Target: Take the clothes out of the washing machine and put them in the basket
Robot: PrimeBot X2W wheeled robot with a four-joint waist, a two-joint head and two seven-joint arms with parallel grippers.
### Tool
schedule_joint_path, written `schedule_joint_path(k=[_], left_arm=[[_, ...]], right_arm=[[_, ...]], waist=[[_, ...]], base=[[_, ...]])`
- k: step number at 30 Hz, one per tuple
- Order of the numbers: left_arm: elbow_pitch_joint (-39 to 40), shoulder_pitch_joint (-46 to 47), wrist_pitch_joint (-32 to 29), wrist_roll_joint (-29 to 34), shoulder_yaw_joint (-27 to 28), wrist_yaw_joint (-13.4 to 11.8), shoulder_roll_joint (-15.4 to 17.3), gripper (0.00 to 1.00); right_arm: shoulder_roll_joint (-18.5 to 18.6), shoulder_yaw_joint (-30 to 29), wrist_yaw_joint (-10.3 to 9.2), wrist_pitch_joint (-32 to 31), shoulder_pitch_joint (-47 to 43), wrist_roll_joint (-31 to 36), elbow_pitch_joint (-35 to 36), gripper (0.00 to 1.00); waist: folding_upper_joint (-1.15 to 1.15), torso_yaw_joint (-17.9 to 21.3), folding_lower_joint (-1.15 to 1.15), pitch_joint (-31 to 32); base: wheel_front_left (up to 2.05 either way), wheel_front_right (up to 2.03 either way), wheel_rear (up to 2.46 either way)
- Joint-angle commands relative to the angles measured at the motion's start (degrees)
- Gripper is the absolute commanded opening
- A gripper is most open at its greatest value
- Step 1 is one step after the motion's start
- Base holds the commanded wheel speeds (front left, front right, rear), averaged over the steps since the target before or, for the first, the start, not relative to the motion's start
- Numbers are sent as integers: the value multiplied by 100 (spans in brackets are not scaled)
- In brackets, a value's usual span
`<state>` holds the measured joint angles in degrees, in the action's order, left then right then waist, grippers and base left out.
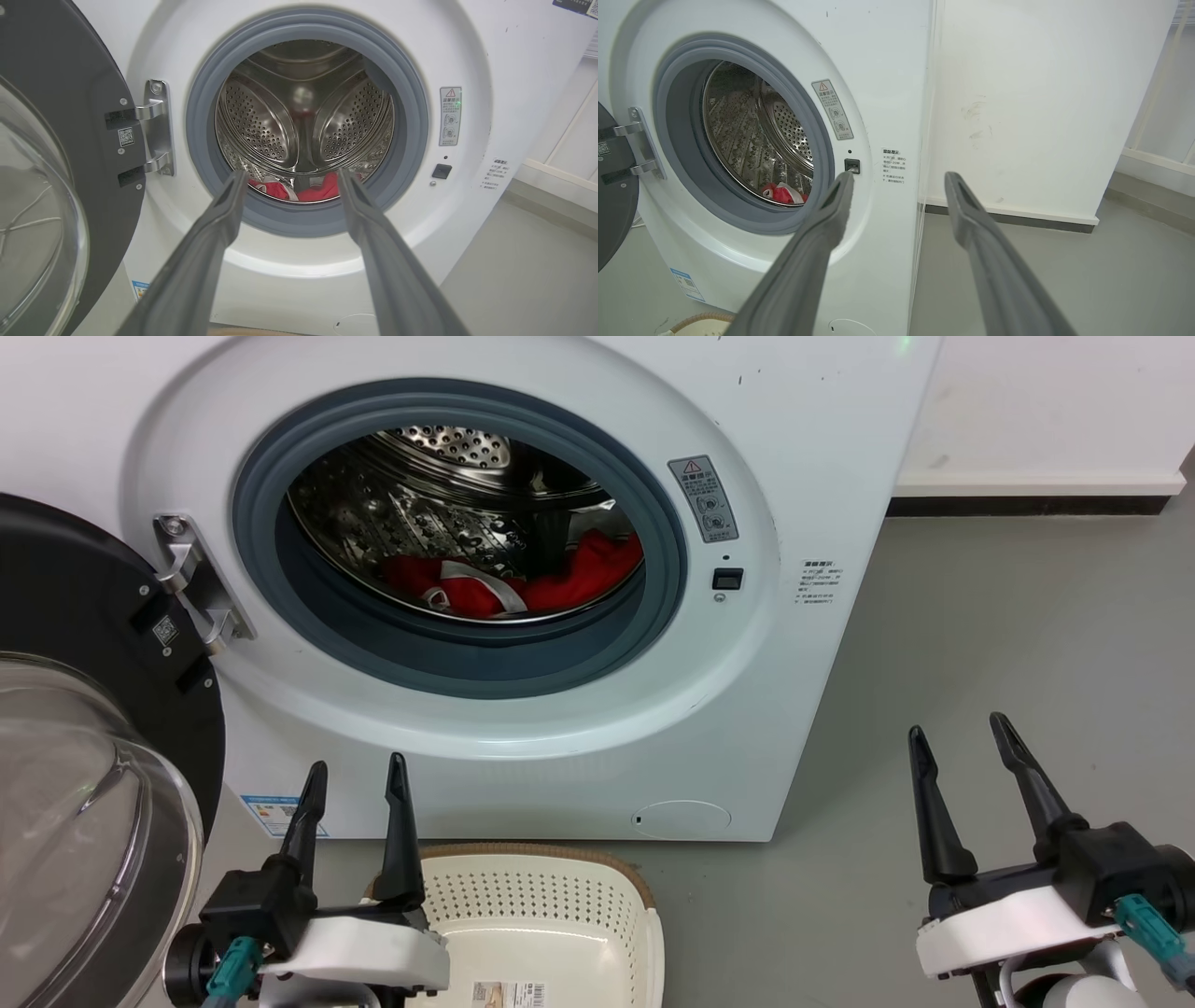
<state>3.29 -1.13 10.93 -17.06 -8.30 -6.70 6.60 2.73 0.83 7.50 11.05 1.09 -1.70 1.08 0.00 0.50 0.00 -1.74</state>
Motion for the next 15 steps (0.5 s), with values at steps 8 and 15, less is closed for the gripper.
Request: schedule_joint_path(k=[8,15], left_arm=[[-10,-36,151,548,-198,-211,73,100],[-132,-92,218,580,-116,-52,-48,100]], right_arm=[[25,26,-2,136,-26,457,135,100],[24,26,-2,212,-107,301,26,100]], waist=[[0,14,0,-40],[0,19,0,-40]], base=[[0,0,0],[0,0,0]])
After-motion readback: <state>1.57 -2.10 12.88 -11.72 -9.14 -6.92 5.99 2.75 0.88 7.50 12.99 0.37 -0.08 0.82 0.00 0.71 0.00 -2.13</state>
